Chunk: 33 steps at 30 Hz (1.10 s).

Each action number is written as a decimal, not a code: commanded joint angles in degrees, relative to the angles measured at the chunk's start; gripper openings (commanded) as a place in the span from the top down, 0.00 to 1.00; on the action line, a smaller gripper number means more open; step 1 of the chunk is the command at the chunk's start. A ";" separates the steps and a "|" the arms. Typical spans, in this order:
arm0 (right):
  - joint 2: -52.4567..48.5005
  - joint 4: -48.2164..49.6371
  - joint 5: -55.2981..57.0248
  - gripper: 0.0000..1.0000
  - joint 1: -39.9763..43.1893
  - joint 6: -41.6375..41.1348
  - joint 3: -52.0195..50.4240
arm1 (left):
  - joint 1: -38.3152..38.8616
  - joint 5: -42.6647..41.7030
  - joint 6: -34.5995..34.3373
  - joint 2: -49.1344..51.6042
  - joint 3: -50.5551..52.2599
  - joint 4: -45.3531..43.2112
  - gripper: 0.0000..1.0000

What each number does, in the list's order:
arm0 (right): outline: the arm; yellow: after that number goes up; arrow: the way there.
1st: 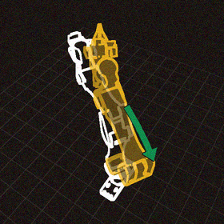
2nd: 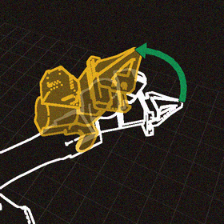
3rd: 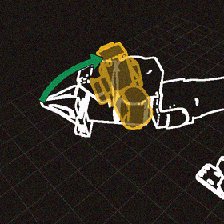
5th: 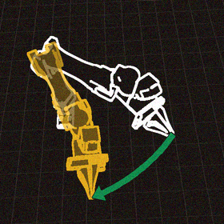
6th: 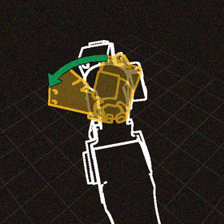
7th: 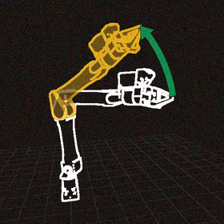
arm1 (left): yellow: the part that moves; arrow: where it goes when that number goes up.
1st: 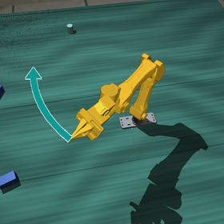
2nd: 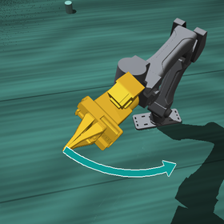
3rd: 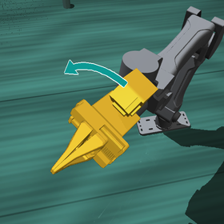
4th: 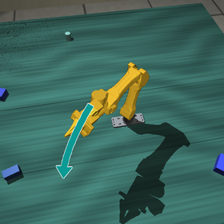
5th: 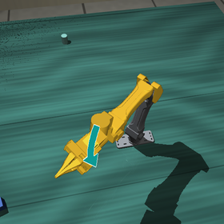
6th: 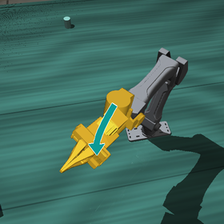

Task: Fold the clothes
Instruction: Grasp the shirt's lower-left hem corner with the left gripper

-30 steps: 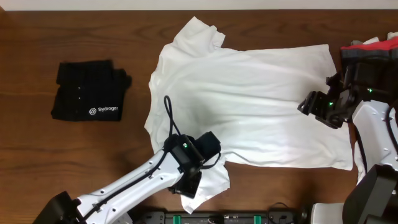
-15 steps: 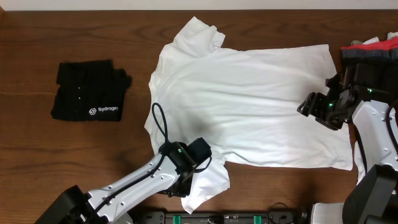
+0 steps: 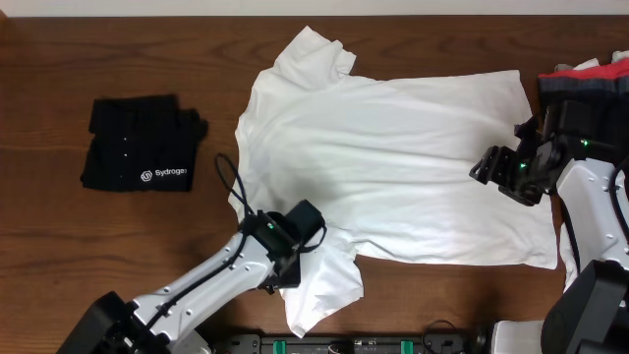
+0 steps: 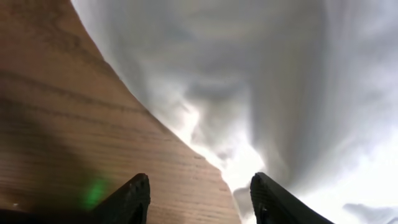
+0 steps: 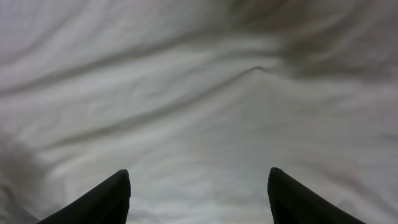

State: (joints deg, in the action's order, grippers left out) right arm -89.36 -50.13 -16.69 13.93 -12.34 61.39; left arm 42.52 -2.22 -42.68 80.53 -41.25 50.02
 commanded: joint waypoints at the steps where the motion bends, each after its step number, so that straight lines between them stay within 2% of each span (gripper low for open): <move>1: 0.22 -0.33 0.17 0.31 -0.46 0.83 0.31 | -4.39 -2.69 -0.74 -0.07 -0.04 -1.18 0.45; 6: 0.22 -1.31 0.20 0.30 -0.46 0.83 0.31 | -11.30 -9.01 -0.70 -0.04 -0.04 -1.66 0.45; 17: 0.22 -2.03 0.20 0.30 -0.46 0.83 0.31 | -18.97 -7.23 0.50 -0.04 0.50 -3.76 0.41; 25: 0.22 -2.47 0.20 0.30 -0.46 0.83 0.31 | -19.89 -8.68 1.27 2.49 3.72 -8.48 0.42; 29: 0.22 -2.86 0.17 0.30 -0.46 0.83 0.31 | -20.70 -8.26 2.12 4.57 3.87 -10.64 0.58; 33: 0.22 -3.32 0.20 0.30 -0.46 0.85 0.31 | -20.98 -7.48 2.12 5.88 3.87 -11.43 0.61</move>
State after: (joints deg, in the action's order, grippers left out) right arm -89.36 -53.19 -16.69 13.93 -12.34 61.39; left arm 21.98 -10.55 -41.32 84.86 -37.89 39.27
